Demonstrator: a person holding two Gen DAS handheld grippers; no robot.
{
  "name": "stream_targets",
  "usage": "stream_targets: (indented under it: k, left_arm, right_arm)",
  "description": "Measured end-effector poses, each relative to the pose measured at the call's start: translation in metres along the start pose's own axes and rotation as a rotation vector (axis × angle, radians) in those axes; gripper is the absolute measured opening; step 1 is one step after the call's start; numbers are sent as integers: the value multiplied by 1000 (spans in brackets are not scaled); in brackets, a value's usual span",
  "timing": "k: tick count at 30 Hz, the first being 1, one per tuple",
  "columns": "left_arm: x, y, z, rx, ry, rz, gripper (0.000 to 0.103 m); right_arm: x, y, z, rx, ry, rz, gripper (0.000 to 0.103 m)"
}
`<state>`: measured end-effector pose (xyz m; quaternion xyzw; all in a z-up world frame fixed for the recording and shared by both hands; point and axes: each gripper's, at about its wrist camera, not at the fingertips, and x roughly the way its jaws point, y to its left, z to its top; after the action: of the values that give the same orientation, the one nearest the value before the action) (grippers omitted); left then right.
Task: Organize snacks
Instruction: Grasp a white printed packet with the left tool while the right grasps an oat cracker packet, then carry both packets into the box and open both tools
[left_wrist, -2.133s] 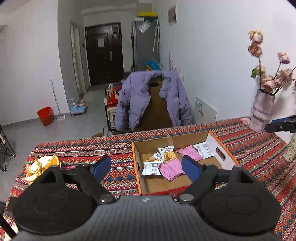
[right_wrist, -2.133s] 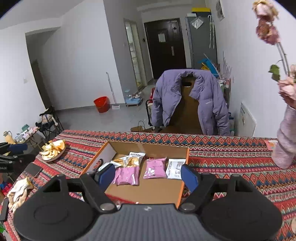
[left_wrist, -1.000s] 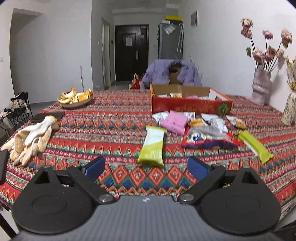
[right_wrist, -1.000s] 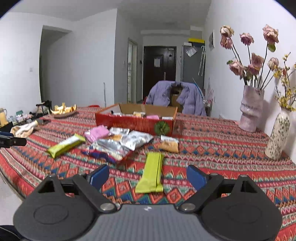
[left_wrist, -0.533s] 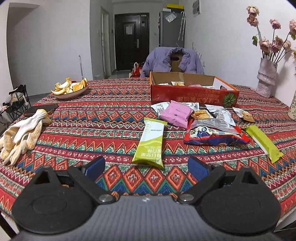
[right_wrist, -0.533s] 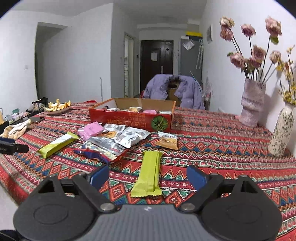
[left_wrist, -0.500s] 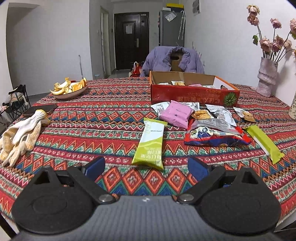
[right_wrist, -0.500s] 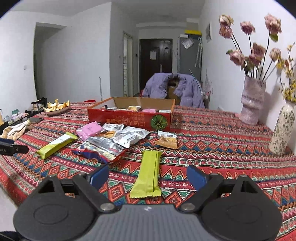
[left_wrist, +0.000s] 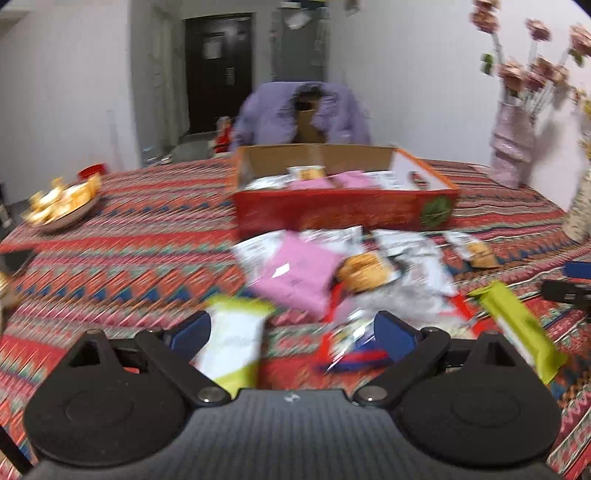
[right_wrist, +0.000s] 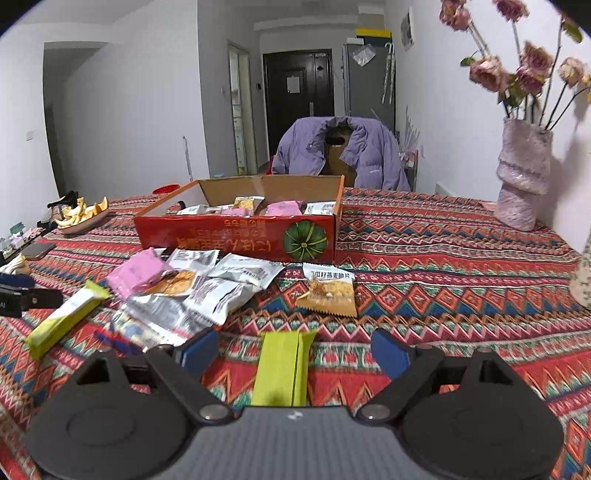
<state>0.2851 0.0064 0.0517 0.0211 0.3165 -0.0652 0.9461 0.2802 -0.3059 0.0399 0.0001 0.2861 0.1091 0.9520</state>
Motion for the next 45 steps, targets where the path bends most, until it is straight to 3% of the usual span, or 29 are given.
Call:
stream_targets:
  k: [5,7,11,15,19,23,25,30,33,40,45]
  left_arm:
    - [43,-48,25,73,9,-119,94]
    - [64,-70,32,110,23,-141,86]
    - [97,-100,37,153,47,-149,79]
    - [125,-111,38,121,113,-166,68]
    - [132,-120,35,156,110,-113,64]
    - [141,-131,34,164,148,-153,64]
    - [145,-134,32,158,156,-152,57]
    - [138,-137,35,157,140,-151,46]
    - [121,-135,39,156,116,-163,46]
    - [55,-112,41,99,47,-187,46]
    - [-1,-91,31,62,-30,-158,46]
  right_arm:
    - [45,-11,14,29,26,7,82]
    - [64,-17,19,34,42,-1,81]
    - [94,-27,31,29,57,-4,76]
    - [122,-38,39,43,74,2,74]
    - [147,-44,40,39,103,-8,62]
    - [151,-47,36,43,95,-12,46]
    - [150,-48,35,33,95,-22,46]
    - [134,-53,30,26,93,-35,44]
    - [119,-54,29,32,85,-33,43]
    - [63,-38,26,17,28,-11,43]
    - [17,-16,20,-12,-12,7,43]
